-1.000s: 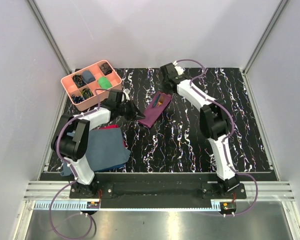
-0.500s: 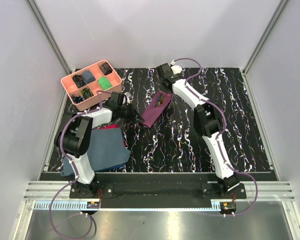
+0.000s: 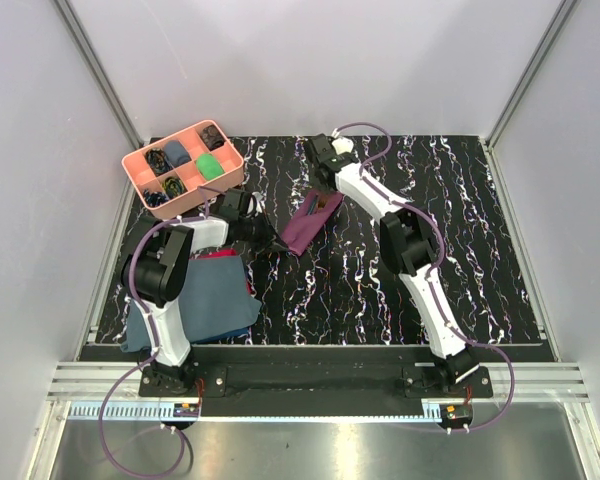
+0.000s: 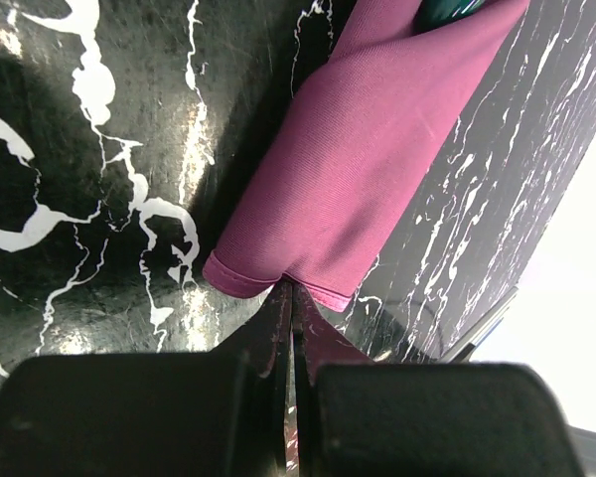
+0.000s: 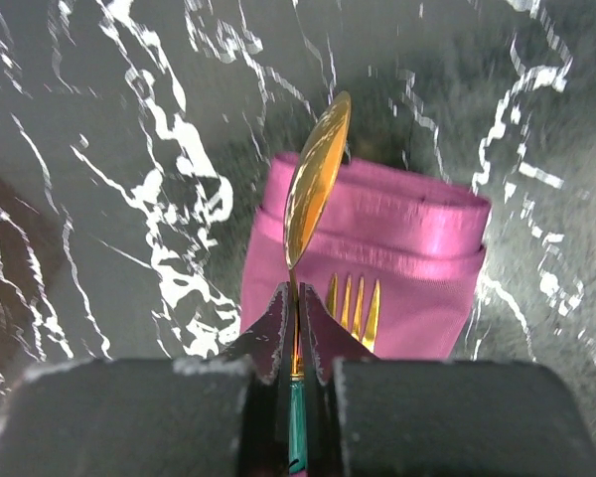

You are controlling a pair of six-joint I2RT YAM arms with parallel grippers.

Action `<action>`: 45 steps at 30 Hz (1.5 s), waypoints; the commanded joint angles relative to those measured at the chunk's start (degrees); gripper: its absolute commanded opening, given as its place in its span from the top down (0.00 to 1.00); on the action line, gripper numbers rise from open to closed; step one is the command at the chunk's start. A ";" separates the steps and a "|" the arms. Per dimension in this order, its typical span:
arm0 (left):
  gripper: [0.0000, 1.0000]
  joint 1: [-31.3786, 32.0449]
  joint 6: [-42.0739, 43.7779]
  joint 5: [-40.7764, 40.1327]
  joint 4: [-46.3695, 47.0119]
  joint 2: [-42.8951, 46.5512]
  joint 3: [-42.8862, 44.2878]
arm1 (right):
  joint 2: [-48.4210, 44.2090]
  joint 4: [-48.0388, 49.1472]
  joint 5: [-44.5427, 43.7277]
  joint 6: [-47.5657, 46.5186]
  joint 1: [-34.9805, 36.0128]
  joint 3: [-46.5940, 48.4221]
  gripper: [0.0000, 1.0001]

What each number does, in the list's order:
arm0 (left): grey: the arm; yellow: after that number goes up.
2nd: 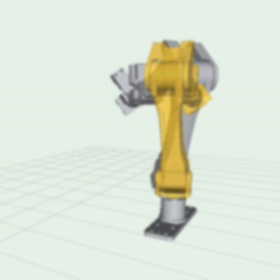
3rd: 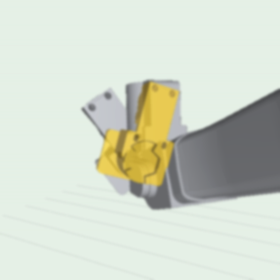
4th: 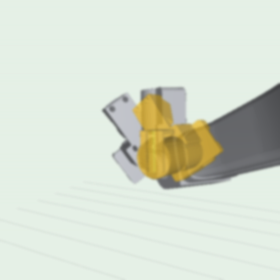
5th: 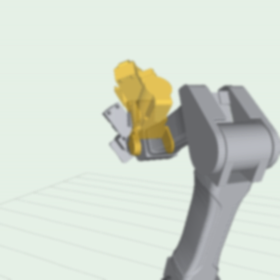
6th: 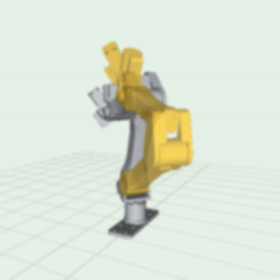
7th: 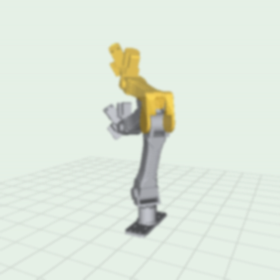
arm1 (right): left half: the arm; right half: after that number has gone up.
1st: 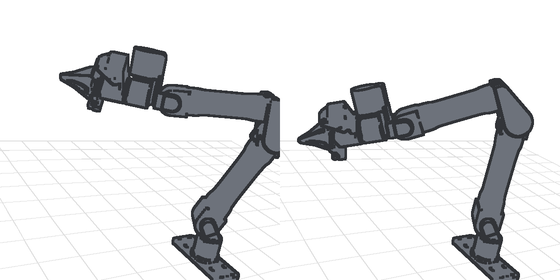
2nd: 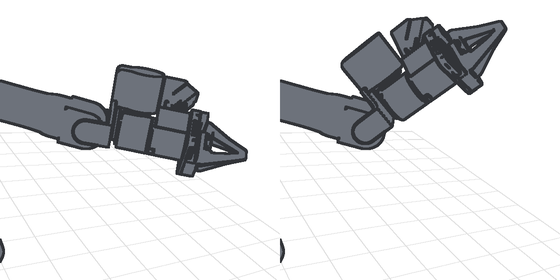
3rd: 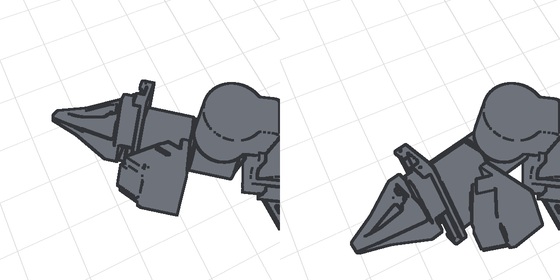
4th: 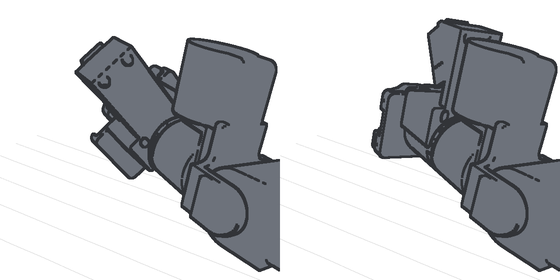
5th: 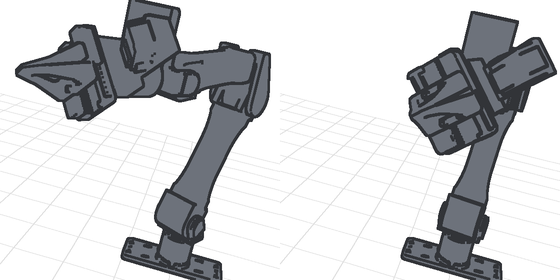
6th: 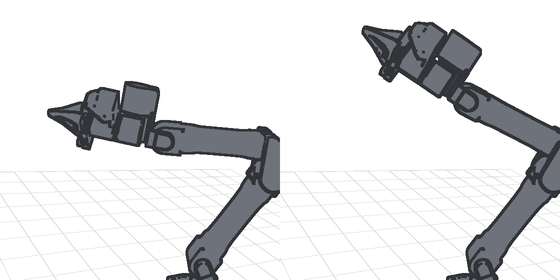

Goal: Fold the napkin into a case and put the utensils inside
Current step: Insert the spoon into the folded napkin.

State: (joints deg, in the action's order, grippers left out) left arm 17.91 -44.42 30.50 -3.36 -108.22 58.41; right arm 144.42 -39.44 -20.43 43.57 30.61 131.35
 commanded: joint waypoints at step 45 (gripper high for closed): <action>0.94 1.25 2.32 -3.25 0.63 4.68 1.00 | -14.51 -4.06 2.15 0.39 4.28 -11.82 0.50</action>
State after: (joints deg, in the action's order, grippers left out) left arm 19.07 -44.10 29.36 -3.11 -108.18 58.41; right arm 135.79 -43.18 -15.57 47.88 34.24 119.50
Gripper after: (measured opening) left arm 0.041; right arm 0.473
